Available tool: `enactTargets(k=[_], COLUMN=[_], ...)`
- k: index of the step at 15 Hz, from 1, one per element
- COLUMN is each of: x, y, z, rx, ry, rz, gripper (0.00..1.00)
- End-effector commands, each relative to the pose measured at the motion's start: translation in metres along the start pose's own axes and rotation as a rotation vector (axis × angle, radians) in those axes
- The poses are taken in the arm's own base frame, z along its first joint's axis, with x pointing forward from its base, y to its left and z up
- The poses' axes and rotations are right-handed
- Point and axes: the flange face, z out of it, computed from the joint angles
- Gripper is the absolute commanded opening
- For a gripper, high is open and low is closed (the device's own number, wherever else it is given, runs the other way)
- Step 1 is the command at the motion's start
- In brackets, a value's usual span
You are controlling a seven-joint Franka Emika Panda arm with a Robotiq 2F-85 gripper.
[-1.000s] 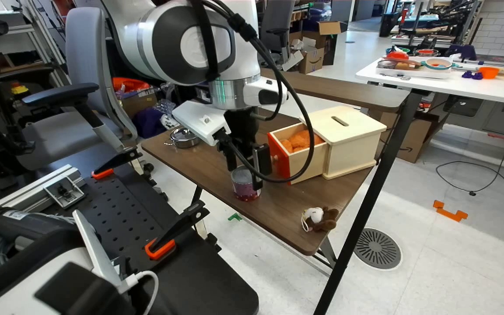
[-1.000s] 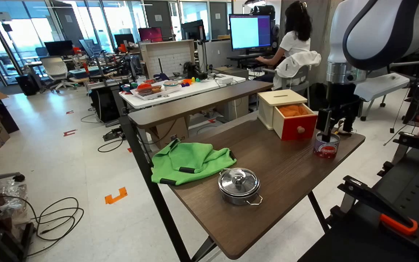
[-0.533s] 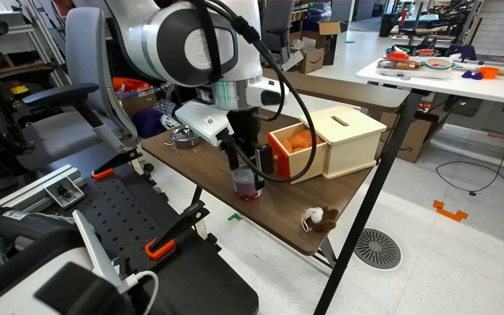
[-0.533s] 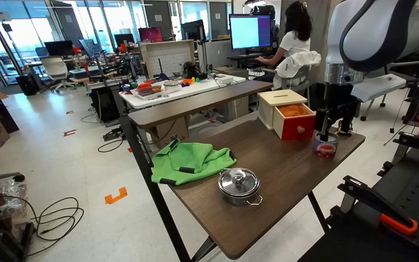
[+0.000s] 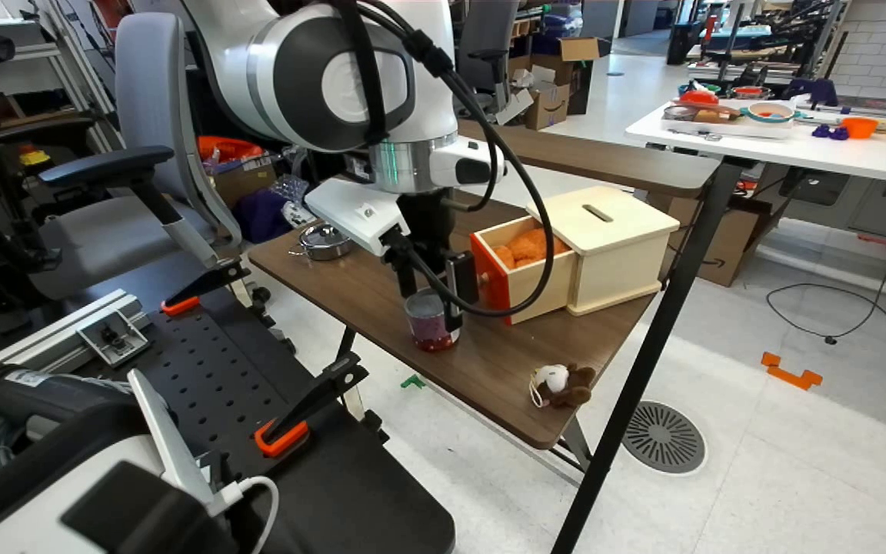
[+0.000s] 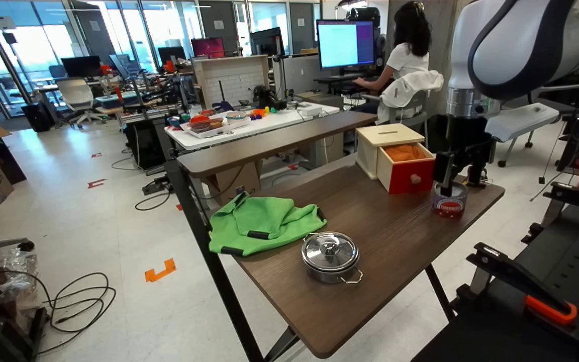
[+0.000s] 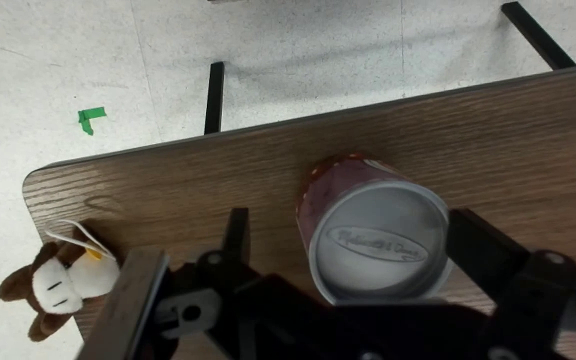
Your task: Move the can to the left of the drawer
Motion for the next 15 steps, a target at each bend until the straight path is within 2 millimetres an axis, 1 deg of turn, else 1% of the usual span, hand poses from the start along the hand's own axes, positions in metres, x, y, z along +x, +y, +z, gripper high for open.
enactTargets(k=[1,9,15], x=[-0.002,-0.009,-0.009], y=[-0.001,0.004,0.009], z=[0.001,-0.011,-0.012], rx=[0.021,0.074,0.099], ry=[0.024,0.046,0.044], rz=[-0.016,-0.024,-0.03], gripper=[1.0,1.0,1.0])
